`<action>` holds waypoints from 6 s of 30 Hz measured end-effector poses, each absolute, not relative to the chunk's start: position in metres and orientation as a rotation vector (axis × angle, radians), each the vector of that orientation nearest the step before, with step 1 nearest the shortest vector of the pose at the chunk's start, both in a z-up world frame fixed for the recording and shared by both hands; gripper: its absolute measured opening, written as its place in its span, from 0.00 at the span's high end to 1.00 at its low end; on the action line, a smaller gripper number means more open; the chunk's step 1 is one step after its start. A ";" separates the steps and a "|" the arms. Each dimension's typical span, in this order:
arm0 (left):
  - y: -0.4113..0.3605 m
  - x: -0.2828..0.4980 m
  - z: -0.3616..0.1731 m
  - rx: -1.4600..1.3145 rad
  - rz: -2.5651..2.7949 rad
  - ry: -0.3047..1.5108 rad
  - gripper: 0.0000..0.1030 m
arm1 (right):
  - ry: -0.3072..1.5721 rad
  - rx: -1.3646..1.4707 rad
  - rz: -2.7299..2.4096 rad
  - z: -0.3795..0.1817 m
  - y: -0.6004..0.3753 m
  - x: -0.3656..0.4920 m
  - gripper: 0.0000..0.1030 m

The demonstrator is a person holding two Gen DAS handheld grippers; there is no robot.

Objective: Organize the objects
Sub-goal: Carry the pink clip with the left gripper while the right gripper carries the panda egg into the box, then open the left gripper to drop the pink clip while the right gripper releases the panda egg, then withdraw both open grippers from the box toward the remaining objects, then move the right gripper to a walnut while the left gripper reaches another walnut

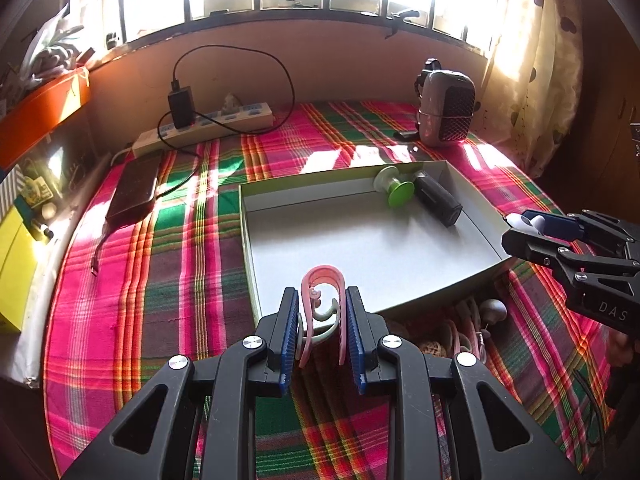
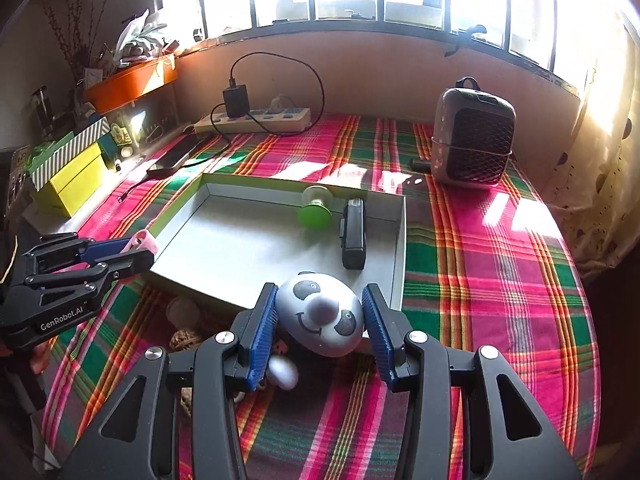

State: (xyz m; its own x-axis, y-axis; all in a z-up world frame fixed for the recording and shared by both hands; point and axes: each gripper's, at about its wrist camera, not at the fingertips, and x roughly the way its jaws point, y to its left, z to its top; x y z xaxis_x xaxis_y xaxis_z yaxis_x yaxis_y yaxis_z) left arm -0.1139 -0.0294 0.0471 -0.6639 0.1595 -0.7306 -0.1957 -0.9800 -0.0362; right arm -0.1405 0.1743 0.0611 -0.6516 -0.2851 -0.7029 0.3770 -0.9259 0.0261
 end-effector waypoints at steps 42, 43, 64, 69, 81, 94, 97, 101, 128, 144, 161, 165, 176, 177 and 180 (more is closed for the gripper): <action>-0.021 -0.194 0.014 -1.288 2.683 0.060 0.79 | 0.199 1.217 -2.327 0.022 0.089 -0.271 0.57; -0.021 -0.195 0.014 -1.288 2.685 0.062 0.79 | 0.194 1.221 -2.324 0.022 0.089 -0.271 0.57; -0.017 -0.196 0.012 -1.291 2.692 0.099 0.79 | 0.221 1.258 -2.339 0.018 0.086 -0.273 0.57; -0.017 -0.196 0.012 -1.291 2.691 0.095 0.79 | 0.223 1.256 -2.340 0.018 0.086 -0.273 0.57; -0.017 -0.195 0.012 -1.291 2.692 0.101 0.79 | 0.207 1.263 -2.347 0.018 0.088 -0.272 0.57; -0.021 -0.191 0.014 -1.287 2.706 0.090 0.74 | 0.159 1.251 -2.362 0.024 0.095 -0.267 0.56; -0.021 -0.188 0.016 -1.285 2.715 0.096 0.74 | 0.145 1.242 -2.373 0.027 0.097 -0.265 0.55; -0.020 -0.182 0.021 -1.262 2.719 0.086 0.73 | 0.125 1.231 -2.382 0.031 0.101 -0.261 0.55; -0.023 -0.119 0.047 -1.164 2.766 0.058 0.73 | 0.061 1.131 -2.485 0.056 0.135 -0.187 0.54; -0.037 -0.072 0.040 -1.160 2.771 -0.031 0.73 | 0.154 1.099 -2.518 0.046 0.144 -0.103 0.54; -0.042 -0.047 0.026 -1.199 2.746 -0.077 0.73 | 0.220 1.115 -2.438 0.018 0.121 -0.060 0.54; -0.042 -0.045 0.025 -1.204 2.737 -0.083 0.73 | 0.225 1.124 -2.437 0.014 0.118 -0.060 0.54; -0.035 -0.046 0.023 -1.218 2.687 -0.094 0.73 | 0.211 1.133 -2.455 0.009 0.120 -0.060 0.60; -0.034 -0.046 0.022 -1.221 2.682 -0.096 0.73 | 0.211 1.134 -2.451 0.009 0.120 -0.060 0.64; -0.031 -0.047 0.021 -1.229 2.669 -0.090 0.73 | 0.224 1.132 -2.448 0.008 0.120 -0.059 0.67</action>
